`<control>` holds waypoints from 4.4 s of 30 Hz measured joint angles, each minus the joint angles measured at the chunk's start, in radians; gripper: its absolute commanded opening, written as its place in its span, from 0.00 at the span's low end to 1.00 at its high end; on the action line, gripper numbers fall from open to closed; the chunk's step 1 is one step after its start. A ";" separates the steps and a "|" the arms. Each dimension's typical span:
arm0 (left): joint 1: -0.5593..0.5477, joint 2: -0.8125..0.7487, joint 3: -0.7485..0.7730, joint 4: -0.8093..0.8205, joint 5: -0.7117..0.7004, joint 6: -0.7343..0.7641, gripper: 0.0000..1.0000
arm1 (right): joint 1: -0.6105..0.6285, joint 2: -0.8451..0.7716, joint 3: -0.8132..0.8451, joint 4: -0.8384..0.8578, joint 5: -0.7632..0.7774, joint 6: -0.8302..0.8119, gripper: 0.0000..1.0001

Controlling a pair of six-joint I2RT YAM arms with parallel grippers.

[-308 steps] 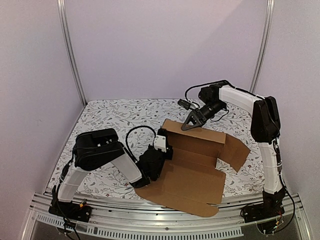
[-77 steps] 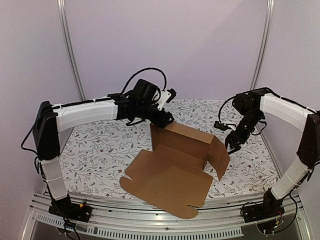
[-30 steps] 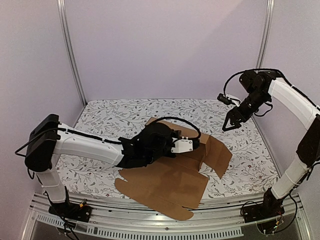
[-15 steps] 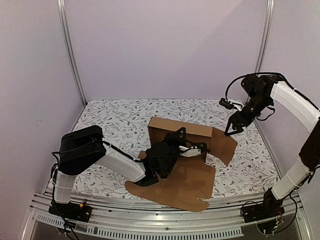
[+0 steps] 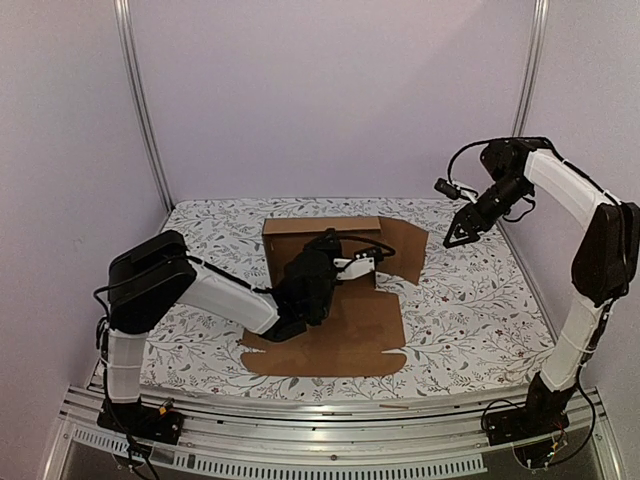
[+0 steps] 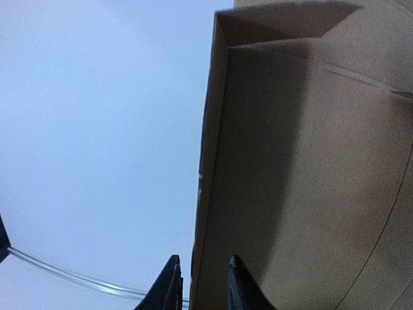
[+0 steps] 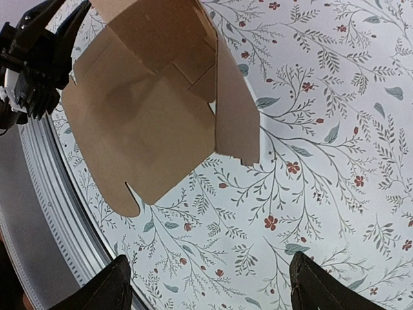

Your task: Fold the paper box

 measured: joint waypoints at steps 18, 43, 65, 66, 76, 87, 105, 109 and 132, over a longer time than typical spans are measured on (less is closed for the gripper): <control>0.101 -0.417 0.303 -1.000 0.402 -0.733 0.74 | -0.058 0.390 0.239 0.163 0.061 -0.079 0.80; 0.536 -0.383 0.206 -1.334 0.999 -1.573 0.61 | 0.158 0.414 0.141 0.229 -0.069 -0.201 0.83; 0.536 -0.395 0.163 -1.277 1.032 -1.658 0.57 | 0.277 0.110 -0.282 0.695 -0.099 0.146 0.87; 0.536 -0.395 0.162 -1.275 1.033 -1.660 0.57 | 0.288 0.090 -0.311 0.743 -0.084 0.177 0.87; 0.539 -0.396 0.146 -1.249 1.040 -1.691 0.56 | 0.377 0.015 -0.433 1.068 0.158 0.381 0.85; 0.542 -0.396 0.146 -1.256 1.073 -1.712 0.55 | 0.387 0.049 -0.411 1.218 0.340 0.484 0.46; 0.549 -0.365 0.240 -1.379 1.107 -1.697 0.54 | 0.364 0.192 -0.267 1.257 0.404 0.470 0.24; 0.557 -0.340 0.294 -1.423 1.149 -1.680 0.56 | 0.345 0.217 -0.234 1.254 0.384 0.468 0.26; 0.844 0.076 0.686 -1.285 1.399 -1.889 0.53 | 0.330 0.333 -0.056 1.167 0.245 0.409 0.32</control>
